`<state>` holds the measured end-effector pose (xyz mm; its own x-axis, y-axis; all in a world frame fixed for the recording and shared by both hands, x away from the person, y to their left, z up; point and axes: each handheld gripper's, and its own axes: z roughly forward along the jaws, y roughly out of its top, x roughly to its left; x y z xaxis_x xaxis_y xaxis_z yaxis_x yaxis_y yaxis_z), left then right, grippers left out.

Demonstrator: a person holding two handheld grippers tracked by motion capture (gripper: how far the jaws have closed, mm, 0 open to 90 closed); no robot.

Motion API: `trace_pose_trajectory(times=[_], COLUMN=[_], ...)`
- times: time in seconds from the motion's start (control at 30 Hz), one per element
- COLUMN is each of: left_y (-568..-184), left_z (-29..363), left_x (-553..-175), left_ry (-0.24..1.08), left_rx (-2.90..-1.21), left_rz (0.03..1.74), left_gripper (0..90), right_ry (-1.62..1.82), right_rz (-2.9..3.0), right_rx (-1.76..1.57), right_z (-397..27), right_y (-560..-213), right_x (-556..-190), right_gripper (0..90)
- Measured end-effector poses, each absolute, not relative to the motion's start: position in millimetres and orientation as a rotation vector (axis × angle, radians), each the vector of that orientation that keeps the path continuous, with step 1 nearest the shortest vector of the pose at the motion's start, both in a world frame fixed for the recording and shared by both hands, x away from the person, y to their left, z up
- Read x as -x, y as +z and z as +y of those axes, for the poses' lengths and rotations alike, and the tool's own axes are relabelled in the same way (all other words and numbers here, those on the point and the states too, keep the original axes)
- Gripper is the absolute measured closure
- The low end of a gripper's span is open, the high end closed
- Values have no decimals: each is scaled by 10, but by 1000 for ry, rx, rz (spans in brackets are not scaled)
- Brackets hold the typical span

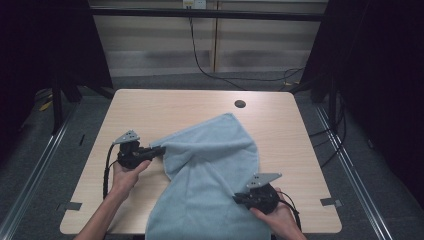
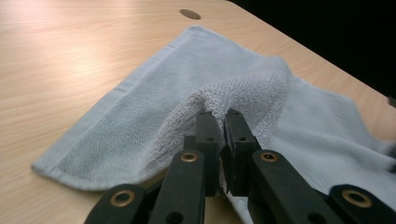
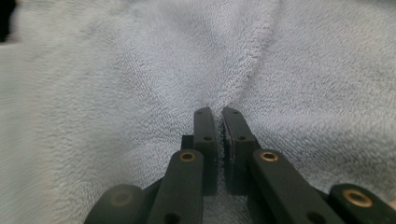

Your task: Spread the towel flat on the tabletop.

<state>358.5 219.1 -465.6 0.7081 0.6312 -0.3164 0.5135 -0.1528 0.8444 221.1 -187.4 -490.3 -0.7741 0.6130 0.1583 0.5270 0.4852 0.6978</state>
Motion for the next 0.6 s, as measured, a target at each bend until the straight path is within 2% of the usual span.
trace_pose_trajectory(times=[0.13,0.2,0.33,0.5,0.53,0.57,0.6], left_y=[-4718,-4735,-4713,-4719,-4740,-4750,-4754], left_z=[2241,2239,2247,2185,2162,2148,2139], left_x=[-3650,-3651,-3644,-3784,-3789,-3784,-3766], left_ry=[148,149,183,153,148,140,133], left_rx=[-1825,-1835,-1864,-1837,-1844,-1852,-1866], left_rz=[958,965,955,982,993,996,985], left_gripper=[853,814,860,859,828,745,685], right_ry=[1223,1220,1184,1219,1227,1242,1261], right_rz=[2634,2638,2638,2626,2620,2605,2580], right_rx=[-1004,-1003,-971,-988,-994,-1008,-1025], right_z=[-1977,-1992,-2074,-2193,-2193,-2194,-2194], right_y=[-4893,-4899,-4813,-4737,-4756,-4777,-4782], right_x=[-1930,-1875,-1743,-1710,-1710,-1726,-1742], right_gripper=[856,852,856,850,804,725,693])
